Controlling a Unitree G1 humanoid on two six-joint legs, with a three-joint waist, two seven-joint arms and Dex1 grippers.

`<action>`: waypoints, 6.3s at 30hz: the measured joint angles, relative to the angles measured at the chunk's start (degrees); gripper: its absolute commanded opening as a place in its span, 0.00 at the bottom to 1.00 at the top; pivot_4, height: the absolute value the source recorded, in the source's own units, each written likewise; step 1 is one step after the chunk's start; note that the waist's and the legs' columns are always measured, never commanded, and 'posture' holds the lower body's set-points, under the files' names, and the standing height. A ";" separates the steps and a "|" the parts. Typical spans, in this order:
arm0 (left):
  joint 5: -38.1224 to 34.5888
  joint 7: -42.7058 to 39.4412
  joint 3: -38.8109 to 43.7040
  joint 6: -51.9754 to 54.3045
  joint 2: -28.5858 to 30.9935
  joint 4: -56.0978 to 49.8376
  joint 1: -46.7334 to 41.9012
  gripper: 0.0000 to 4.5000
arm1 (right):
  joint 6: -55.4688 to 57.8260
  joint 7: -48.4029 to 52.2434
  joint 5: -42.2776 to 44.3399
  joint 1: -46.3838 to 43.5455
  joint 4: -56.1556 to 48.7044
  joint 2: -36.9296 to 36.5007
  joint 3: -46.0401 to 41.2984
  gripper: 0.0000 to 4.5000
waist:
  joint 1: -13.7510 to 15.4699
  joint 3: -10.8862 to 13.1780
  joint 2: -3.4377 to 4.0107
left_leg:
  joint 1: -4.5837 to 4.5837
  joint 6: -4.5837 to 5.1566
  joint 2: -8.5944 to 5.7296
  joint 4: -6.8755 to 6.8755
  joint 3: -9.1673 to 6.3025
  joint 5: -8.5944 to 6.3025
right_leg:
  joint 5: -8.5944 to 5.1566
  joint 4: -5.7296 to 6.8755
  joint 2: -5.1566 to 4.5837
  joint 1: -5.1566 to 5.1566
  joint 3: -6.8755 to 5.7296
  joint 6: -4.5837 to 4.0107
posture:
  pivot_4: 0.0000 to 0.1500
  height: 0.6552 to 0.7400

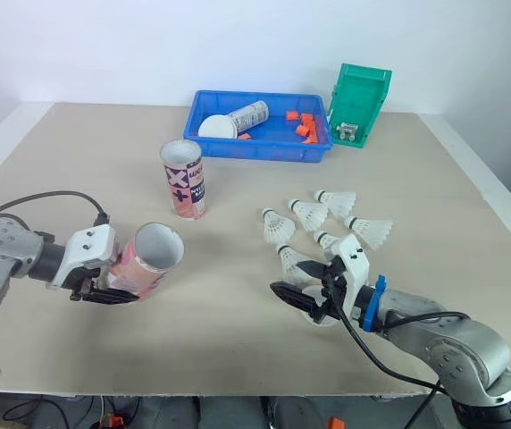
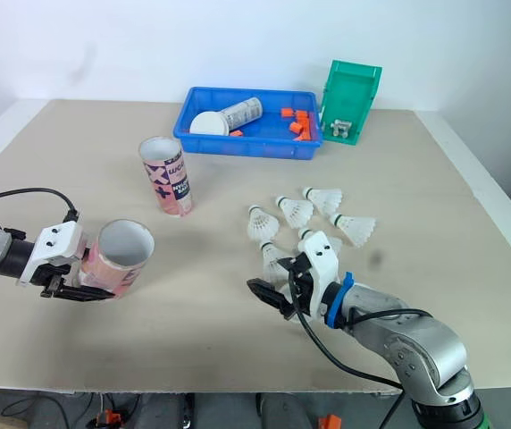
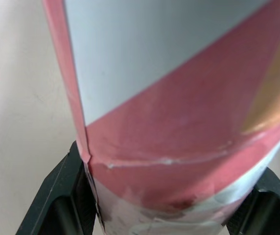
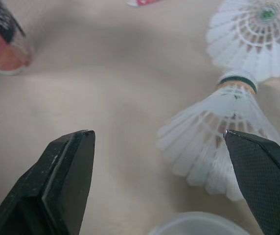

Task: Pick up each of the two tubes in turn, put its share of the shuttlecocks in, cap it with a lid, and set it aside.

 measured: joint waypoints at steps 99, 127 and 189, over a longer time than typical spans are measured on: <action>4.36 -2.45 -3.27 -1.29 -5.11 4.90 -5.46 0.61 | 13.28 -0.89 -25.29 -22.85 17.84 16.15 5.34 0.94 | 1.41 -1.00 1.08 | -0.02 0.05 -0.08 0.01 0.04 0.01 | -0.12 0.09 -0.02 -0.02 0.06 -0.02 | 1.00 0.57; 4.26 -1.81 -2.37 0.11 -5.08 3.24 -4.34 0.61 | -7.46 6.11 -34.76 -29.68 27.46 13.77 14.35 0.01 | 1.34 -0.96 1.13 | -0.05 0.05 -0.09 -0.07 0.05 0.00 | -0.15 -0.03 -0.03 -0.05 0.06 -0.03 | 1.00 0.57; 3.56 -1.09 -3.48 0.57 -6.49 3.10 -5.28 0.61 | -8.32 34.29 -16.70 -4.22 3.49 -11.24 -16.85 0.76 | 2.74 -0.97 1.28 | -0.07 0.12 -0.67 -0.14 0.00 -0.18 | -0.69 -0.01 -0.58 0.11 -0.01 0.24 | 1.00 0.57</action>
